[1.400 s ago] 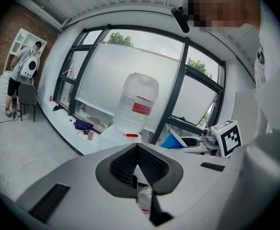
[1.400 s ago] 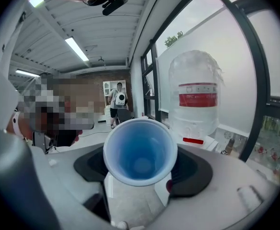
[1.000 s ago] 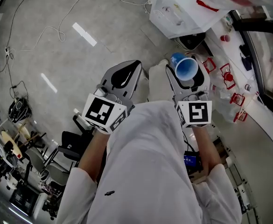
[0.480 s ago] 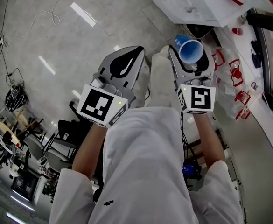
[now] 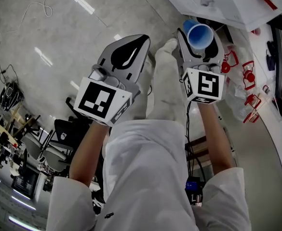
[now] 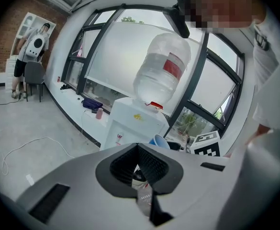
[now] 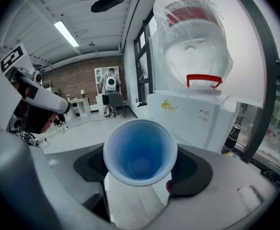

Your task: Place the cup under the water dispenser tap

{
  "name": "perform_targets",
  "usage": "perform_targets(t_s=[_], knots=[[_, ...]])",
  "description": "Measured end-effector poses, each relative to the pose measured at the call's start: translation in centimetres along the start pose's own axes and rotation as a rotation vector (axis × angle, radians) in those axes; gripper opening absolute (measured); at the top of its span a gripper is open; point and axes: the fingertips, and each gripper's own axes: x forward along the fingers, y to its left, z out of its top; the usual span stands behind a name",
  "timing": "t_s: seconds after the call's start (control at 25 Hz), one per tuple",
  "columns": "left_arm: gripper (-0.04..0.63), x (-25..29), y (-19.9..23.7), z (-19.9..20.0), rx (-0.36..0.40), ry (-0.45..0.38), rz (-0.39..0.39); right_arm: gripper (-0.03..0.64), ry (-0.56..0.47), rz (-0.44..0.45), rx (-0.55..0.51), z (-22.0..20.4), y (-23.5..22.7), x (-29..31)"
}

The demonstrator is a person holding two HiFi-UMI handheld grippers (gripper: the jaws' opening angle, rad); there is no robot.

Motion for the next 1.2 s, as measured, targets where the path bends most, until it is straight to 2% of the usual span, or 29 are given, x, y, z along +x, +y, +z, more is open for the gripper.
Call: perform_targets(t_s=[0.52, 0.8, 1.2], knots=[[0.002, 4.8, 4.1, -4.1, -0.028, 0.036, 0.013, 0.364, 0.040, -0.066, -0.004, -6.2, -2.3, 7.0], [0.002, 7.5, 6.0, -7.6, -0.070, 0.054, 0.043, 0.364, 0.073, -0.184, 0.037, -10.2, -4.8, 10.6], [0.002, 9.7, 6.2, -9.8, -0.101, 0.067, 0.042, 0.364, 0.135, -0.346, 0.124, -15.7, -9.6, 14.1]])
